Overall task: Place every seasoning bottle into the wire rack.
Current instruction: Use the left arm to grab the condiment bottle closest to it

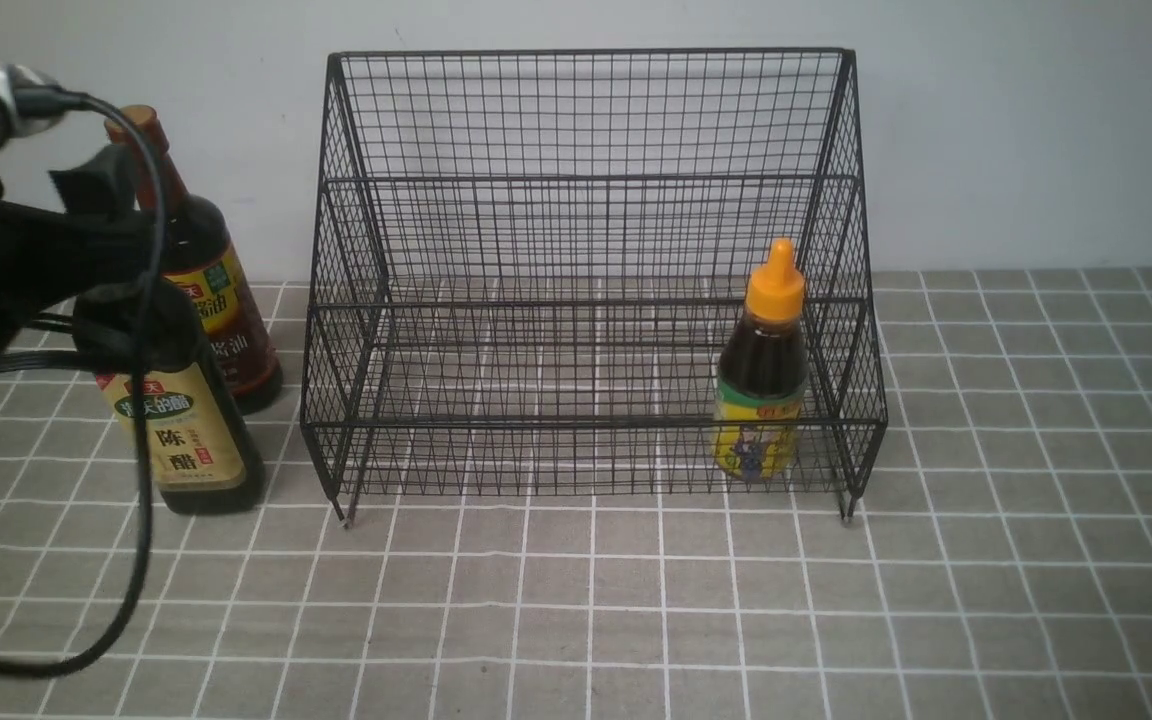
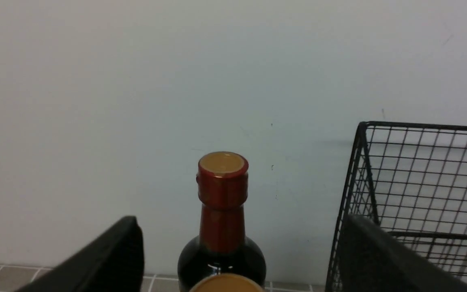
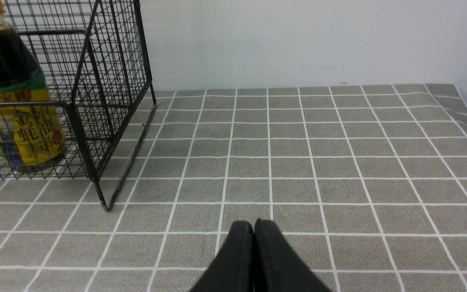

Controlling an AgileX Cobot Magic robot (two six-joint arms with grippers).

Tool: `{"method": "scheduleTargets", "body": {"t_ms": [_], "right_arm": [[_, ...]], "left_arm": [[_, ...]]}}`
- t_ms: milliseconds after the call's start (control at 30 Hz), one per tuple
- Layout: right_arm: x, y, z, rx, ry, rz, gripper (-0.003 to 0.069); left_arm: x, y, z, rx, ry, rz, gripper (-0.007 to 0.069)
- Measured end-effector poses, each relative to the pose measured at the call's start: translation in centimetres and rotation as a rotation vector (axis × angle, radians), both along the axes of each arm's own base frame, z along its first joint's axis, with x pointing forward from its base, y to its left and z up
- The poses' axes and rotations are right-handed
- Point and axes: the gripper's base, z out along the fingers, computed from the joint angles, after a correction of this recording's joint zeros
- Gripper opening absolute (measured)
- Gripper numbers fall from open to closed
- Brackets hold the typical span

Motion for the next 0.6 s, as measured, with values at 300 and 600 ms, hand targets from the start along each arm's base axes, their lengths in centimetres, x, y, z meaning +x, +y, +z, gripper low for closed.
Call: {"method": "scheduleTargets", "body": {"t_ms": [300,600], "right_arm": [[0.0,0.0,0.0,0.0,0.0,0.0,-0.0012],[0.0,0.0,0.0,0.0,0.0,0.0,-0.0012]], "left_arm": [[2.7,0.1,-4.2,0.018,0.043,0.021,0.0572],[2.9,0.1,-4.5,0.015,0.048,0.022,0.0307]]}}
